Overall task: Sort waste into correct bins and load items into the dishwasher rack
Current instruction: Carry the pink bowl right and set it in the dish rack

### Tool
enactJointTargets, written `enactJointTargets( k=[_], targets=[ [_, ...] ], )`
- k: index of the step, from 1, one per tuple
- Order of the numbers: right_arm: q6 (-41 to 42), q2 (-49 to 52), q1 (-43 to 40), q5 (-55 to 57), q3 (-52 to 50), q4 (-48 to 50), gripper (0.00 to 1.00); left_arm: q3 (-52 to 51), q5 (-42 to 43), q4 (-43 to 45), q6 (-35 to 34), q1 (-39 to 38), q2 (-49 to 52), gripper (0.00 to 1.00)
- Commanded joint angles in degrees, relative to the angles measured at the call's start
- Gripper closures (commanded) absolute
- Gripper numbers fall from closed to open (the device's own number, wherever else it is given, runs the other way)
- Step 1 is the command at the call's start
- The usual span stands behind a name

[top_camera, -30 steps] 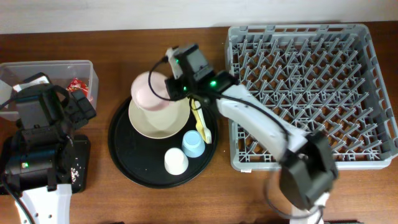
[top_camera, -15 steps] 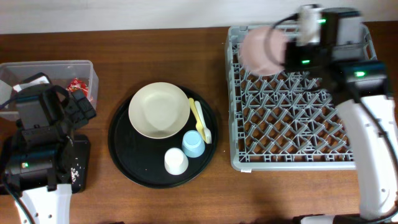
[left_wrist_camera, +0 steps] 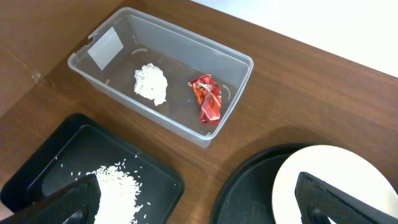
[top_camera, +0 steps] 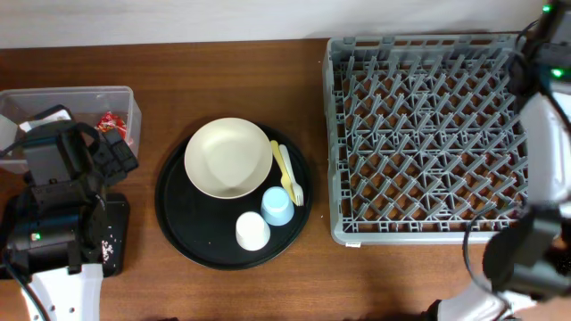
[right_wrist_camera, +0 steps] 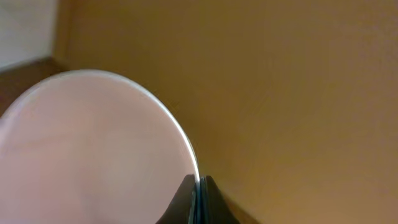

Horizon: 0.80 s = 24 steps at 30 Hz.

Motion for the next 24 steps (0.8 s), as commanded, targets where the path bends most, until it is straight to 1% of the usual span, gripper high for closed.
enactJointTargets(
  k=[1, 4, 7, 10, 13, 17, 19, 21, 22, 24],
  targets=[
    [-9.33, 6.69, -0.09, 9.18, 0.70, 7.41, 0.96, 0.15, -0.59, 0.00, -0.13, 0.33, -0.28, 0.01],
    [-11.37, 10.64, 0.42, 8.02, 0.70, 11.50, 0.96, 0.15, -0.59, 0.00, -0.13, 0.35, -0.28, 0.01],
    [-11.37, 13.38, 2.23, 5.27, 0.09, 11.32, 0.96, 0.15, -0.59, 0.02, -0.13, 0.35, -0.28, 0.01],
    [-13.09, 15.87, 5.11, 3.80, -0.39, 11.28, 0.96, 0.15, -0.59, 0.00, -0.13, 0.33, -0.28, 0.01],
    [-14.21, 16.22, 7.65, 2.54, -3.19, 11.45, 0.96, 0.15, -0.59, 0.02, -0.13, 0.33, -0.28, 0.01],
    [-14.43, 16.22, 7.80, 1.11, -5.84, 11.52, 0.96, 0.15, -0.59, 0.00, -0.13, 0.33, -0.28, 0.01],
    [-17.88, 16.22, 7.87, 0.50, -5.95, 12.48, 0.96, 0.15, -0.59, 0.00, -0.13, 0.35, -0.28, 0.01],
    [-23.91, 16.22, 8.13, 0.42, -5.95, 15.26, 0.96, 0.15, -0.59, 0.00, -0.13, 0.35, -0.28, 0.01],
    [-26.62, 16.22, 8.52, -1.95, -5.95, 15.58, 0.96, 0.15, -0.59, 0.00, -0.13, 0.33, -0.28, 0.01],
    [-29.66, 16.22, 8.87, -2.51, -5.95, 17.18, 0.96, 0.15, -0.59, 0.02, -0.13, 0.33, -0.28, 0.01]
  ],
)
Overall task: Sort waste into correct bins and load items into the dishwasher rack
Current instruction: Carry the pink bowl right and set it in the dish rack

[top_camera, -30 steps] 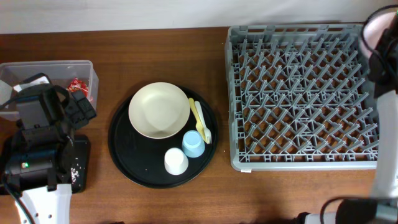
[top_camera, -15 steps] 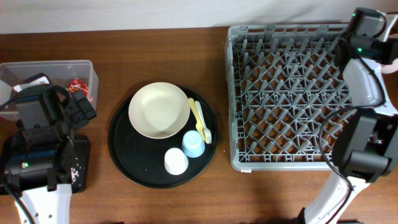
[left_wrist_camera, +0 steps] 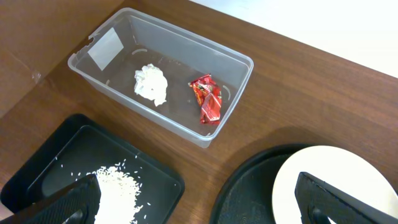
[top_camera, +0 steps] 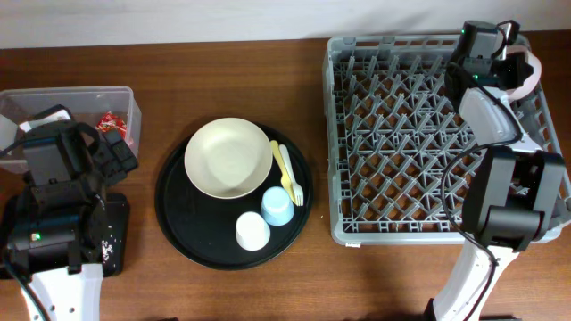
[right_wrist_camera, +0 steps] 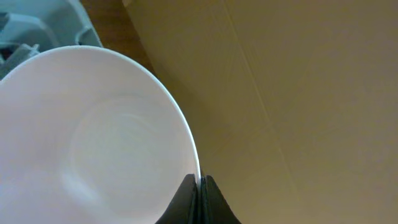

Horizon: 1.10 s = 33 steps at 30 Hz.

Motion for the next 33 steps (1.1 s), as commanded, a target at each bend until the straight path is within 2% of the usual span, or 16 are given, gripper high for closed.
enactJointTargets(
  k=[1, 5, 6, 10, 18, 26, 29, 31, 32, 33],
  targets=[
    [-11.26, 0.59, 1.07, -4.28, -1.73, 2.40, 0.96, 0.15, -0.61, 0.09, -0.13, 0.33, -0.28, 0.01],
    [-23.63, 0.59, 0.39, -4.09, -1.73, 8.87, 0.96, 0.15, -0.61, 0.07, -0.13, 0.33, -0.28, 0.01],
    [-23.61, 0.59, 0.55, -4.09, -1.73, 8.85, 0.96, 0.15, -0.61, 0.09, -0.13, 0.33, -0.28, 0.01],
    [-20.26, 0.59, 2.97, -6.47, -2.95, 4.46, 0.96, 0.15, -0.61, 0.09, -0.13, 0.33, -0.28, 0.01],
    [-15.76, 0.59, 4.52, -7.91, -9.70, 4.31, 0.96, 0.15, -0.61, 0.07, -0.13, 0.33, -0.28, 0.01],
    [-13.49, 0.59, 7.89, -7.96, -10.38, 1.29, 0.96, 0.15, -0.61, 0.09, -0.13, 0.33, -0.28, 0.01],
    [-6.29, 0.59, 9.05, -8.37, -10.38, -3.37, 0.95, 0.15, -0.61, 0.09, -0.13, 0.33, -0.28, 0.01],
    [-2.95, 0.59, 9.49, -9.27, -10.38, -6.43, 0.78, 0.15, -0.61, 0.07, -0.13, 0.33, -0.28, 0.01],
    [-1.79, 0.59, 9.75, -9.22, -10.38, -7.43, 0.57, 0.15, -0.61, 0.07, -0.13, 0.33, -0.28, 0.01],
    [-1.33, 0.59, 10.08, -9.16, -10.38, -8.17, 0.45, 0.15, -0.61, 0.07, -0.13, 0.33, -0.28, 0.01]
  ],
)
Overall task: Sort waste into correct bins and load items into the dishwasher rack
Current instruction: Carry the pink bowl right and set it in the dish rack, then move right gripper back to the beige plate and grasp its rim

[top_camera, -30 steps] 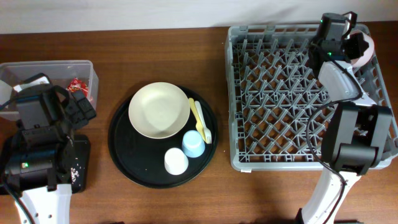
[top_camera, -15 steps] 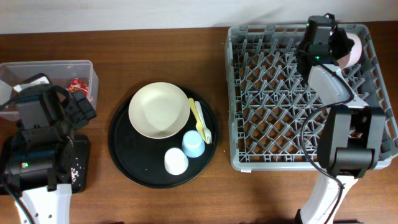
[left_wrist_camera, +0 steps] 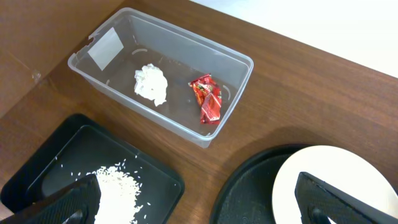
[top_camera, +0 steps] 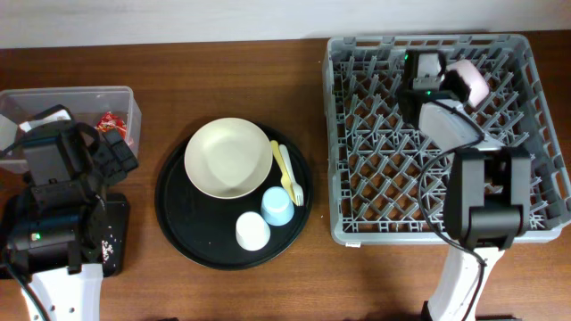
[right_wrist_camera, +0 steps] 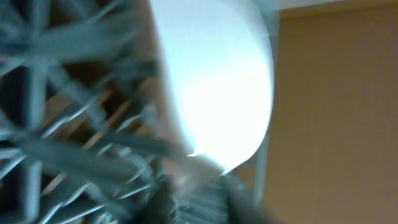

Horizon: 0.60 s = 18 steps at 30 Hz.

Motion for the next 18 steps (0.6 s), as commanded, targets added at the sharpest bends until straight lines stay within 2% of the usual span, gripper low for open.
enactJointTargets(
  k=[1, 2, 4, 6, 11, 14, 16, 17, 18],
  targets=[
    [6.08, 0.70, 1.01, -1.51, -0.28, -1.11, 0.28, 0.15, -0.61, 0.07, -0.13, 0.33, -0.28, 0.01],
    [7.61, 0.37, 1.42, -1.33, -0.26, -1.09, 0.18, 0.15, -0.61, 0.07, -0.13, 0.33, -0.28, 0.01],
    [10.67, -1.57, 2.32, -1.40, -0.07, -1.16, 0.05, 0.15, -0.61, 0.07, -0.13, 0.33, -0.28, 0.01],
    [11.69, -5.07, 2.97, -3.04, 0.04, -1.60, 0.02, 0.15, -0.61, 0.07, -0.13, 0.33, -0.28, 0.01],
    [16.55, -18.60, 3.19, -17.94, 0.07, -10.82, 0.02, 0.15, -0.61, 0.09, -0.13, 0.33, -0.28, 0.01],
    [23.61, -26.56, 3.21, -26.18, 0.07, -16.11, 0.00, 0.15, -0.61, 0.07, -0.13, 0.33, -0.28, 0.01],
    [26.40, -30.47, 3.56, -34.40, 0.07, -20.22, 0.04, 0.15, -0.61, 0.09, -0.13, 0.33, -0.28, 0.01],
    [28.98, -32.26, 3.89, -39.74, 0.07, -22.45, 0.06, 0.15, -0.61, 0.09, -0.13, 0.35, -0.28, 0.01],
    [34.91, -34.84, 5.05, -54.88, 0.07, -27.10, 0.13, 0.15, -0.61, 0.09, -0.13, 0.33, -0.28, 0.01]
  ],
)
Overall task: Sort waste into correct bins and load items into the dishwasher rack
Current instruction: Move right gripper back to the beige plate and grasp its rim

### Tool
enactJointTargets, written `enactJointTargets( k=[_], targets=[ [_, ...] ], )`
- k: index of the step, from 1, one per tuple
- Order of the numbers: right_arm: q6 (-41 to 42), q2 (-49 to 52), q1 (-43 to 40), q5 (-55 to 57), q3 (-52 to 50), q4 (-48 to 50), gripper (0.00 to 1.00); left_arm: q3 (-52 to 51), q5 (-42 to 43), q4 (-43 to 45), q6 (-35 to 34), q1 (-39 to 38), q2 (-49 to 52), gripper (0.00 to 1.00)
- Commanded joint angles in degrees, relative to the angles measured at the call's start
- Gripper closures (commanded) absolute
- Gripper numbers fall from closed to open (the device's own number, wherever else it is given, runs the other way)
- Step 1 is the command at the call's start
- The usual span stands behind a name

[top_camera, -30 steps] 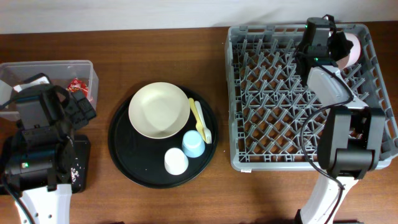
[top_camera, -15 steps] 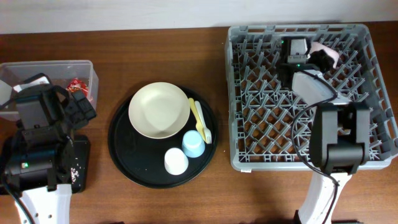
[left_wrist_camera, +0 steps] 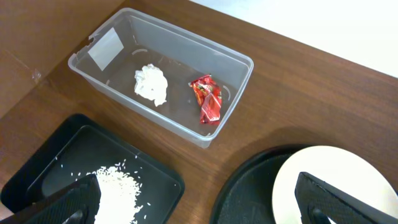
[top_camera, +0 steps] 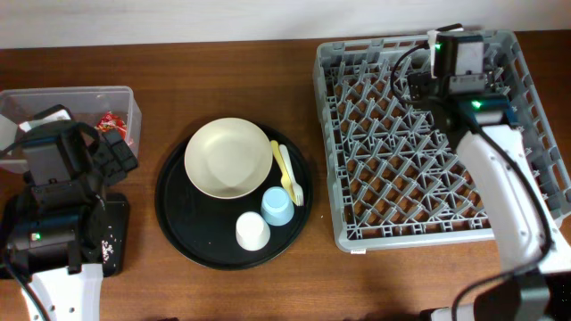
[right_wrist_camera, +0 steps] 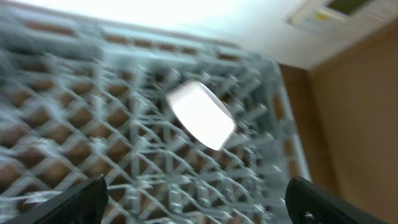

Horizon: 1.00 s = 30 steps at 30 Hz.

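A white dish (right_wrist_camera: 202, 115) stands on edge among the tines of the grey dishwasher rack (right_wrist_camera: 93, 155), apart from my right gripper (right_wrist_camera: 199, 205), which hangs open above the rack with nothing between its fingers. In the overhead view the right arm (top_camera: 464, 85) covers the rack's (top_camera: 401, 205) back part and hides the dish. On the round black tray (top_camera: 178, 214) lie a cream bowl (top_camera: 228, 158), a yellow fork (top_camera: 287, 172), a blue cup (top_camera: 277, 206) and a white cup (top_camera: 252, 231). My left gripper (left_wrist_camera: 199, 199) is open over the table left of the tray.
A clear plastic bin (left_wrist_camera: 236, 62) at the back left holds a white crumpled tissue (left_wrist_camera: 151, 84) and a red wrapper (left_wrist_camera: 206, 99). A black rectangular tray (left_wrist_camera: 37, 174) with spilled rice (left_wrist_camera: 115, 186) sits in front of it, under the left arm.
My right gripper was down among the rack's tines against the white dish; now it is open and drawn back, the dish standing alone. The rack sits slightly further left and askew.
My right gripper was shut on the white dish's rim beyond the rack's right edge. Then it was over the rack's back right corner, then low among the tines near the back middle. Now the dish is let go. The left arm stayed still throughout.
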Motion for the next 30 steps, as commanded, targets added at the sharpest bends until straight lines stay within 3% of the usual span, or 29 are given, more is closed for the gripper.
enactJointTargets(
  k=[1, 4, 16, 24, 28, 30],
  targets=[
    [12.11, -3.19, 2.14, -28.65, 0.07, -5.95, 0.17, 0.15, -0.61, 0.09, -0.13, 0.33, -0.28, 0.01],
    [20.00, -1.79, 5.46, -41.72, 0.04, -7.76, 0.25, 0.15, -0.61, 0.09, -0.13, 0.33, -0.28, 0.01],
    [20.68, 22.23, 24.74, -41.48, 0.02, 8.87, 0.29, 0.15, -0.61, 0.09, -0.13, 0.33, -0.28, 0.01],
    [20.70, 31.47, 26.62, -38.82, 0.02, 15.89, 0.29, 0.15, -0.61, 0.09, -0.13, 0.35, -0.28, 0.01],
    [20.72, 33.31, 26.95, -36.52, 0.00, 16.87, 0.39, 0.15, -0.61, 0.09, -0.13, 0.35, -0.28, 0.01],
    [20.72, 33.40, 26.93, -36.52, 0.02, 18.10, 0.52, 0.15, -0.61, 0.11, -0.13, 0.33, -0.28, 0.01]
  ],
)
